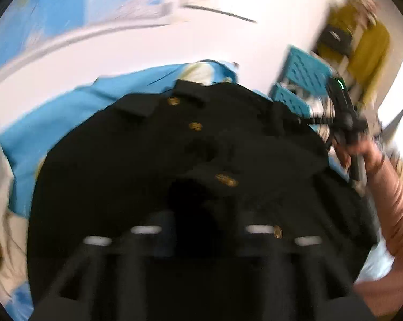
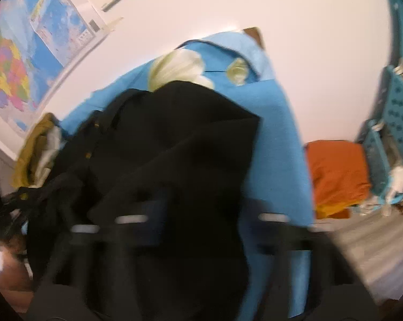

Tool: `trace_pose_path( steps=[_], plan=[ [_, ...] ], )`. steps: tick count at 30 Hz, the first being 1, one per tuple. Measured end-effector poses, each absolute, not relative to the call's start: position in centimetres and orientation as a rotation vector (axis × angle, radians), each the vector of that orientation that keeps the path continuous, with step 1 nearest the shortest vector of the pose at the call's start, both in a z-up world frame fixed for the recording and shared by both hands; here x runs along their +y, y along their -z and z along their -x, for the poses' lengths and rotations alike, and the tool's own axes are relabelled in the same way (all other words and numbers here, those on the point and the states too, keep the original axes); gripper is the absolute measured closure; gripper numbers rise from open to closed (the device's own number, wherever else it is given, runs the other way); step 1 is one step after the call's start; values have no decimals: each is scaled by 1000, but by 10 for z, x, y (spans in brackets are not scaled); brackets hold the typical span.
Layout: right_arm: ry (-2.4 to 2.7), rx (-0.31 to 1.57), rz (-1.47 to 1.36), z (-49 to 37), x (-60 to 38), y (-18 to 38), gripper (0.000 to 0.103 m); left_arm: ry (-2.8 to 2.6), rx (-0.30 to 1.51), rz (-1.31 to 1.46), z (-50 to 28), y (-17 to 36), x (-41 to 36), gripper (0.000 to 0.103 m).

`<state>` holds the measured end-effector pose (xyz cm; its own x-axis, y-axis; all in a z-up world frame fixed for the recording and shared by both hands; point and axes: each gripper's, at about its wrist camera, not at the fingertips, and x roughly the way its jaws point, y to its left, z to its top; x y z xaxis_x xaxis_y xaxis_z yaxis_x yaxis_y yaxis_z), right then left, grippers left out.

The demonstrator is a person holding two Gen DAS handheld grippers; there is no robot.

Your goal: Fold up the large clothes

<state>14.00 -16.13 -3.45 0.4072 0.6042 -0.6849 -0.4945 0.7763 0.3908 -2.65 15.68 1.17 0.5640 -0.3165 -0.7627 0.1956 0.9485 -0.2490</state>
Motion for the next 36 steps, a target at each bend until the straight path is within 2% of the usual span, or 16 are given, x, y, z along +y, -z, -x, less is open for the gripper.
trace_pose_path(
  steps=[4, 8, 11, 13, 15, 16, 17, 18, 19, 21, 23, 24, 25, 26, 28, 36],
  plan=[
    [-712, 831, -289, -138, -194, 14, 97, 262, 891, 360, 25, -23, 210, 98],
    [-660, 892, -301, -149, -194, 28, 95, 199, 1010, 421, 23, 5, 233, 95],
    [-619, 926, -268, -151, -188, 38, 88, 143, 1085, 351, 25, 27, 227, 74],
    [-615, 905, -294, -150, -193, 34, 88, 128, 1065, 311, 28, 24, 223, 45],
    [-622, 883, -302, -148, -196, 27, 88, 174, 1018, 327, 30, 15, 223, 27],
    [-616, 875, -288, -147, -196, 24, 88, 193, 999, 321, 30, 11, 222, 27],
    [-606, 870, -277, -147, -196, 21, 91, 194, 992, 307, 29, 8, 220, 27],
    [-601, 865, -271, -148, -196, 19, 93, 187, 987, 279, 26, 7, 217, 38],
    [-599, 863, -268, -147, -195, 17, 94, 186, 990, 256, 23, 8, 214, 63],
    [-566, 848, -254, -144, -193, 11, 92, 154, 1004, 243, 13, 12, 213, 91],
    [-547, 791, -217, -131, -185, -2, 86, 105, 983, 277, 12, 14, 221, 91],
    [-562, 767, -197, -123, -179, -9, 82, 78, 967, 291, 12, 16, 226, 85],
    [-604, 731, -163, -110, -167, -19, 68, 50, 971, 287, 13, 18, 228, 70],
    [-651, 708, -124, -98, -155, -25, 57, 21, 981, 274, 14, 21, 230, 62],
    [-725, 698, -20, -79, -126, -32, 48, -26, 986, 239, 20, 21, 232, 40],
    [-927, 734, 438, -22, 7, 5, 41, -26, 870, 196, 85, -21, 249, 24]
  ],
)
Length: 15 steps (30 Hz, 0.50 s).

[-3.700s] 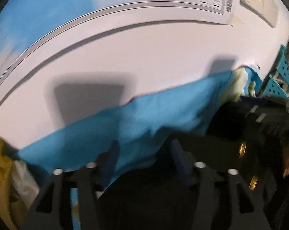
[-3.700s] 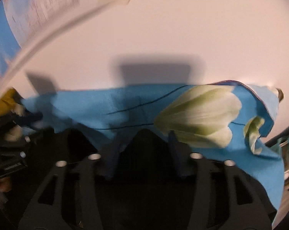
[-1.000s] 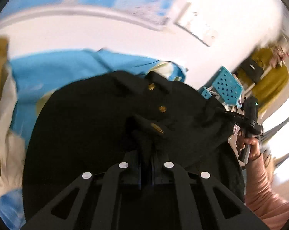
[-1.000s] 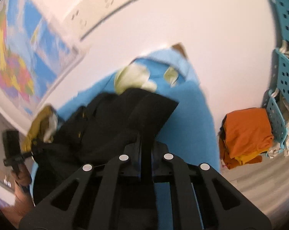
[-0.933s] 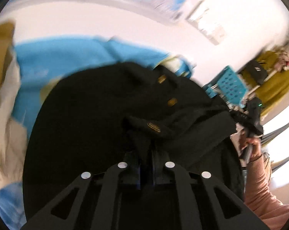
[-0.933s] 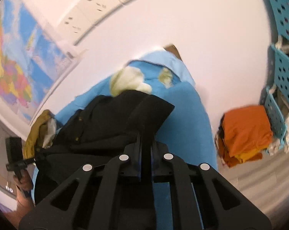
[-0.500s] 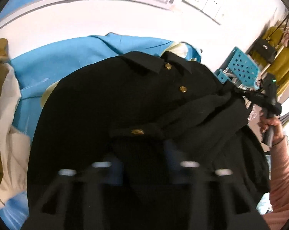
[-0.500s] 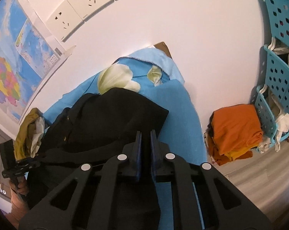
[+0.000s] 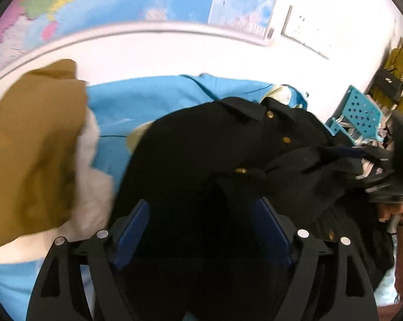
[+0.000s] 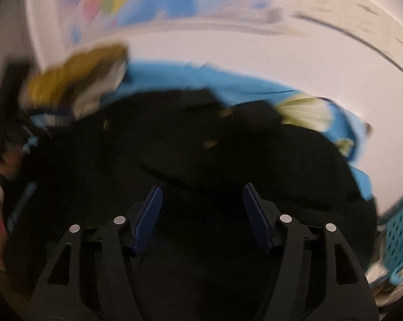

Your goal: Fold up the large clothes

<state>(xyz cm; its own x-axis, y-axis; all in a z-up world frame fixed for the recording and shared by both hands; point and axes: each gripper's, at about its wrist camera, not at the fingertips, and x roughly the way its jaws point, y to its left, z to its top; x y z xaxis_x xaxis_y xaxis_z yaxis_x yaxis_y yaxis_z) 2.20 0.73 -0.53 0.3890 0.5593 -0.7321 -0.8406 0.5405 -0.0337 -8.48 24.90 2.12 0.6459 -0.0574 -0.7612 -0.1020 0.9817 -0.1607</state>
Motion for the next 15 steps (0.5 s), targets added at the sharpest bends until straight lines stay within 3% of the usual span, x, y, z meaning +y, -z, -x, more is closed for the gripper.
trace_pose_path(
  steps=[6, 10, 15],
  plan=[
    [-859, 763, 516, -21, 39, 34, 37, -89, 834, 125, 149, -35, 270, 18],
    [-881, 756, 397, -16, 23, 7, 37, -129, 867, 81, 184, -26, 279, 16],
    [-1033, 743, 298, 20, 22, -22, 30, -135, 947, 56, 212, 2, 284, 16]
  ],
)
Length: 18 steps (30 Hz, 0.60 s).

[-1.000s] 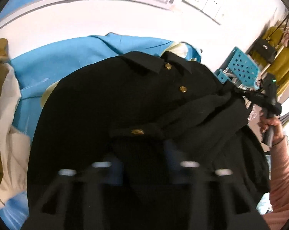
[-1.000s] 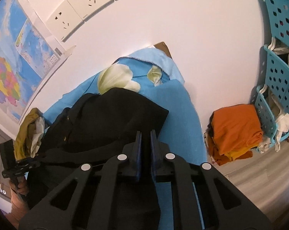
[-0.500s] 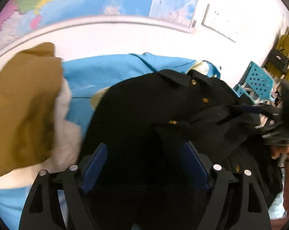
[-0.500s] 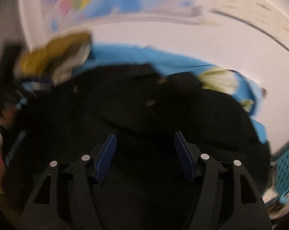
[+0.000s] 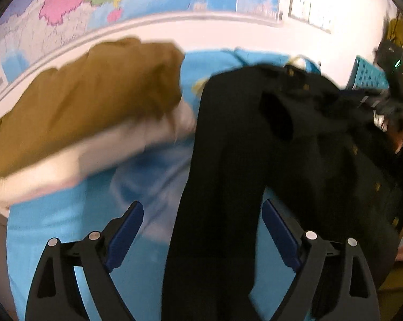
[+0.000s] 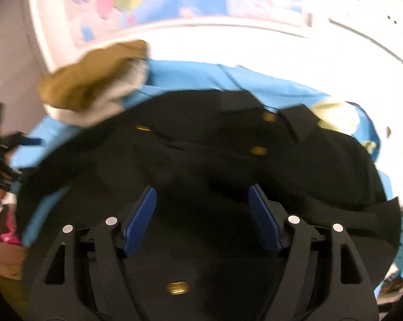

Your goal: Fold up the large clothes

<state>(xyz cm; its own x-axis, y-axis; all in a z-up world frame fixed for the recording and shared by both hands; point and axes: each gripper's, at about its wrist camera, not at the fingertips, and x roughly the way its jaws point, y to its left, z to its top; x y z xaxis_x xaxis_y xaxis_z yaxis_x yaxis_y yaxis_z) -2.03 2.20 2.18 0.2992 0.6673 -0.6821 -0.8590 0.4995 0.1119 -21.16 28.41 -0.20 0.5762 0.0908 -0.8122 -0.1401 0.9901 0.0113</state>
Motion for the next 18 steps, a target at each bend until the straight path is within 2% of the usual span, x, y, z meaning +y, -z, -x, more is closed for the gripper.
trace_pose_path(
  steps=[5, 6, 7, 8, 9, 10, 12, 18],
  plan=[
    [-1198, 762, 317, 64, 52, -19, 27, -57, 983, 102, 238, 21, 290, 17],
    [-1222, 765, 324, 74, 60, -17, 27, -28, 982, 107, 243, 24, 290, 23],
    [-1247, 771, 328, 79, 67, -14, 27, -17, 985, 104, 245, 25, 289, 41],
    [-1279, 781, 331, 87, 75, -11, 27, -8, 992, 99, 246, 28, 289, 53],
    [-1301, 788, 336, 95, 81, -10, 27, -4, 1000, 98, 246, 30, 289, 82],
    [-1334, 796, 338, 102, 89, -7, 27, 0, 1009, 109, 245, 32, 292, 92],
    [-1369, 803, 337, 115, 96, -5, 27, -7, 987, 144, 245, 24, 299, 95],
    [-1552, 819, 244, 149, 121, -9, 27, 47, 853, 257, 243, -38, 320, 95]
  ],
)
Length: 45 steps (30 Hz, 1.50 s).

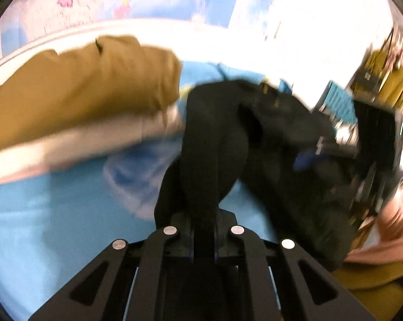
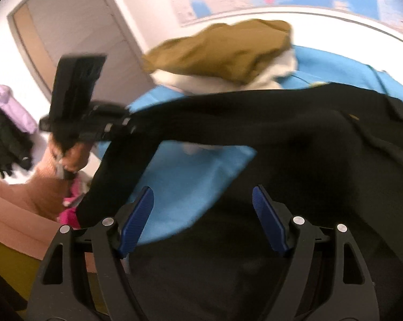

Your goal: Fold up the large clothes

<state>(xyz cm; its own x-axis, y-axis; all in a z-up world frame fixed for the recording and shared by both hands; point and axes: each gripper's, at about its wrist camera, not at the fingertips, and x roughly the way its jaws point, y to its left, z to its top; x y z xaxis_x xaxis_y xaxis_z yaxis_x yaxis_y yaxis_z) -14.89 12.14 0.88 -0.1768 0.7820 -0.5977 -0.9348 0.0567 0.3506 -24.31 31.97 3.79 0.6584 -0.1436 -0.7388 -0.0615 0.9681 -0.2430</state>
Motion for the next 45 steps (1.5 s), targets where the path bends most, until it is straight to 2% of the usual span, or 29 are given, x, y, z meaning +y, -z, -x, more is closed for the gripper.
trace_pose_path(
  steps=[3, 6, 9, 10, 11, 12, 13, 14, 15, 16, 18, 20, 22, 24, 27, 28, 29, 30, 32, 34, 37, 40, 44, 45],
  plan=[
    [-1659, 819, 179, 169, 134, -11, 25, 88, 839, 282, 228, -60, 320, 95],
    [-1693, 822, 194, 193, 157, -7, 16, 114, 855, 251, 210, -71, 303, 95],
    [-1667, 881, 209, 205, 183, 9, 16, 141, 873, 232, 196, -72, 289, 94],
    [-1672, 906, 195, 207, 192, 14, 27, 141, 884, 229, 193, -71, 285, 93],
    [-1687, 920, 188, 207, 196, 16, 54, 137, 897, 233, 188, -70, 282, 93],
    [-1721, 937, 172, 207, 198, 14, 71, 134, 911, 243, 184, -69, 281, 91],
    [-1749, 937, 135, 205, 194, 8, 95, 134, 919, 251, 187, -71, 282, 86],
    [-1785, 923, 90, 200, 185, -4, 96, 140, 925, 269, 185, -73, 283, 83],
    [-1799, 896, 69, 197, 177, -15, 96, 162, 911, 300, 186, -79, 286, 72],
    [-1806, 854, 44, 192, 164, -28, 96, 186, 887, 325, 188, -86, 290, 55],
    [-1777, 772, -51, 168, 128, -64, 97, 242, 792, 383, 193, -112, 298, 38],
    [-1717, 714, -183, 135, 88, -92, 97, 293, 681, 405, 197, -139, 302, 32],
    [-1601, 659, -305, 97, 42, -111, 97, 289, 609, 384, 198, -154, 300, 20],
    [-1475, 663, -398, 64, 8, -110, 97, 298, 589, 372, 186, -153, 293, 19],
    [-1174, 785, -486, 0, -43, -75, 87, 247, 668, 337, 159, -127, 275, 19],
    [-1096, 819, -479, -12, -48, -65, 63, 235, 707, 314, 148, -113, 269, 19],
    [-1026, 884, -477, -27, -56, -46, 34, 224, 741, 294, 140, -98, 263, 19],
    [-940, 956, -469, -39, -62, -24, 28, 214, 780, 271, 130, -81, 255, 19],
    [-819, 1043, -453, -49, -71, 3, 25, 178, 856, 208, 114, -47, 240, 20],
    [-775, 1042, -460, -48, -81, 15, 15, 152, 896, 169, 105, -28, 232, 22],
    [-776, 978, -475, -35, -103, 4, 13, 137, 932, 158, 94, -10, 227, 23],
    [-711, 863, -358, -10, -115, -14, 8, 157, 896, 146, 90, -14, 221, 21],
    [-819, 721, -124, 40, -95, -25, 7, 117, 875, -71, 85, -10, 190, 20],
    [-844, 692, -39, 55, -80, -25, 7, 99, 883, -118, 82, -4, 182, 22]
  ],
)
